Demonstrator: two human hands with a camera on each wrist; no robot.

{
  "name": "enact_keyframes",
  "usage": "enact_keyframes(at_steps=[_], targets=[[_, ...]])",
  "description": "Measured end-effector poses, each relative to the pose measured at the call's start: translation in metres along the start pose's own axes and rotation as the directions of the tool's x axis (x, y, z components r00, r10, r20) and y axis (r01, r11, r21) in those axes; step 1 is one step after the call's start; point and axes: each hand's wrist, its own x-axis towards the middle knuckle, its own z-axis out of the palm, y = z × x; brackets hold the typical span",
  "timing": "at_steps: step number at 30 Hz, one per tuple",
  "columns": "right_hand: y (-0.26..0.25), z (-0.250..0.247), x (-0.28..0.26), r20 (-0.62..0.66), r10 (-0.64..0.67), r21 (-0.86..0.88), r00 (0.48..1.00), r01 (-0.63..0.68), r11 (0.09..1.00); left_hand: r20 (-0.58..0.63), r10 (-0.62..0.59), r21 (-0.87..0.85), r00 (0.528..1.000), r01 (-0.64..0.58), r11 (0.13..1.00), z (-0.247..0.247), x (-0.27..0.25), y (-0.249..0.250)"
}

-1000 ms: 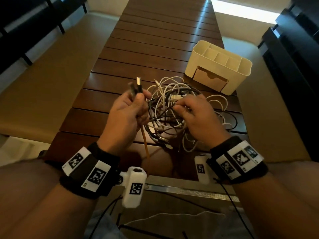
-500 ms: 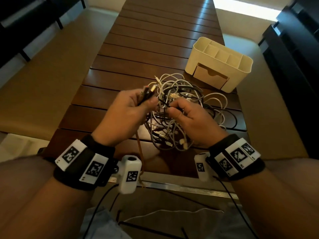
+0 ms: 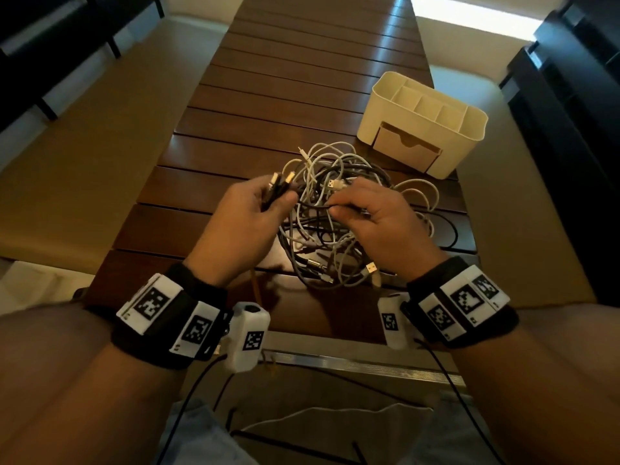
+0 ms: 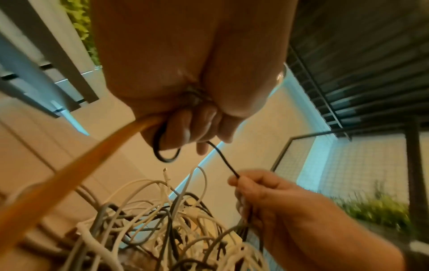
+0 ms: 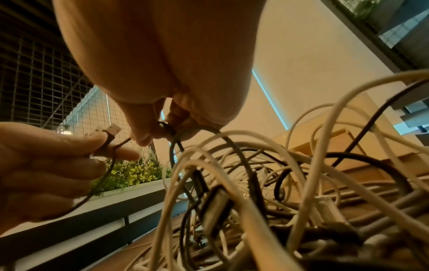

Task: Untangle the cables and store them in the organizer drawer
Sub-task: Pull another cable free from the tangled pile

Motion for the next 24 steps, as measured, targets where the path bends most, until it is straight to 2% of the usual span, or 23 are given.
enact_keyframes(at_steps=[4, 6, 8, 10, 12, 14, 16, 18, 20, 22, 24], targets=[[-0.001, 0.004, 0.003, 0.03, -0.047, -0.082, 0.998, 0.049, 0.995, 0.031, 0.097, 0.045, 0.995, -0.098, 0.994, 0.01, -0.003, 0.002], [-0.005, 0.002, 0.005, 0.025, -0.049, -0.054, 0.998, 0.05, 0.997, 0.104, 0.097, 0.122, 0.99, -0.109, 0.987, 0.014, -0.004, -0.002], [-0.012, 0.0, 0.005, 0.011, -0.062, -0.001, 0.998, 0.062, 0.998, 0.118, 0.112, 0.168, 0.987, -0.131, 0.977, 0.013, -0.003, -0.004], [-0.02, 0.0, 0.004, 0.029, -0.037, 0.062, 0.999, 0.035, 0.997, 0.068, 0.158, 0.121, 0.985, -0.165, 0.979, 0.011, -0.003, -0.003], [-0.023, 0.002, 0.001, 0.162, 0.094, 0.078, 0.982, -0.108, 0.991, -0.007, 0.187, 0.044, 0.982, -0.187, 0.981, 0.008, -0.004, 0.003], [-0.016, 0.004, -0.002, 0.332, 0.217, -0.055, 0.918, -0.211, 0.976, -0.112, 0.159, -0.119, 0.981, -0.172, 0.978, -0.002, -0.004, 0.007], [-0.007, 0.005, -0.007, 0.396, 0.28, -0.15, 0.875, -0.239, 0.959, -0.189, 0.121, -0.224, 0.974, -0.163, 0.961, -0.019, 0.0, 0.008], [-0.004, 0.002, -0.008, 0.36, 0.295, -0.094, 0.885, -0.28, 0.955, -0.18, 0.078, -0.181, 0.981, -0.111, 0.977, -0.034, 0.005, 0.005], [-0.011, -0.003, -0.006, 0.261, 0.29, -0.002, 0.921, -0.3, 0.954, -0.087, -0.012, -0.146, 0.996, -0.001, 0.989, -0.039, 0.007, 0.0], [-0.02, -0.012, -0.002, 0.136, 0.25, 0.102, 0.959, -0.264, 0.959, 0.03, -0.091, -0.037, 0.995, 0.092, 0.995, -0.031, 0.004, -0.003], [-0.03, -0.018, 0.0, 0.123, 0.217, 0.173, 0.968, -0.236, 0.956, 0.102, -0.104, 0.031, 0.989, 0.101, 0.994, -0.02, 0.0, -0.003]])
